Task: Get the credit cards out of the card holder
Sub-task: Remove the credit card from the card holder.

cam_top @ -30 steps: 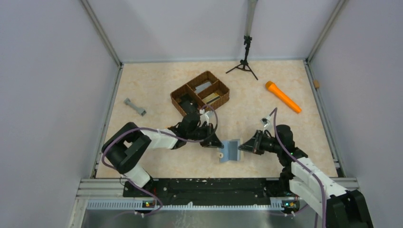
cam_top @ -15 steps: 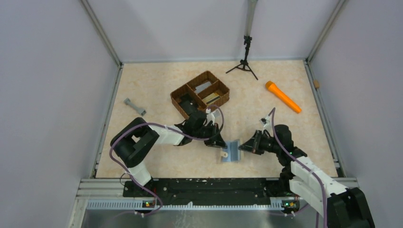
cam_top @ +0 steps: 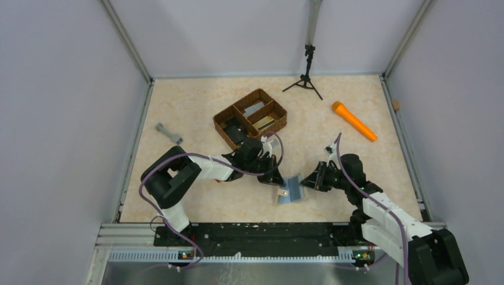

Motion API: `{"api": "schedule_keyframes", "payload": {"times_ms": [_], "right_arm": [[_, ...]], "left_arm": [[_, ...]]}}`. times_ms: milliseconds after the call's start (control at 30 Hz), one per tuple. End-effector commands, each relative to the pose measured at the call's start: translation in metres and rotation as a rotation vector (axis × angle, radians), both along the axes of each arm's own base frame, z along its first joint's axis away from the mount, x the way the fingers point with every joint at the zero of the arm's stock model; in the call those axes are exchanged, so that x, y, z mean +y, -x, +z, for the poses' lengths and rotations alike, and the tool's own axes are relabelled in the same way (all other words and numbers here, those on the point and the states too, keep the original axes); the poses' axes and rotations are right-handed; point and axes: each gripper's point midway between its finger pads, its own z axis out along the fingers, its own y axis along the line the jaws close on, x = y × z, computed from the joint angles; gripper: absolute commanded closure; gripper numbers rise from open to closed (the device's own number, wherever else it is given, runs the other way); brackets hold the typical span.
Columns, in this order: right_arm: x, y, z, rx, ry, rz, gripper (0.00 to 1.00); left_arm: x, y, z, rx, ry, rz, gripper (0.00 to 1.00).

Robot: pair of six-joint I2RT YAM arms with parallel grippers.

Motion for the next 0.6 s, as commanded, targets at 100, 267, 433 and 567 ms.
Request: {"api": "schedule_keyframes", "payload": {"times_ms": [100,267,433,567], "right_arm": [[0.001,0.001,-0.002,-0.015,0.062,0.036,0.78],[0.008,0.003,0.000,-0.013,0.053,0.064,0.69],[0.013,0.003,0.003,-0.022,0.058,0.078,0.65],[0.020,0.007,-0.001,-0.016,0.077,0.109,0.49]], "left_arm": [[-0.014,-0.006,0.009,-0.069,0.016,-0.019,1.00],[-0.015,-0.005,0.008,-0.071,0.012,-0.021,1.00],[-0.016,-0.005,0.008,-0.072,0.011,-0.021,1.00],[-0.017,-0.006,0.009,-0.072,0.017,-0.018,1.00]]}}
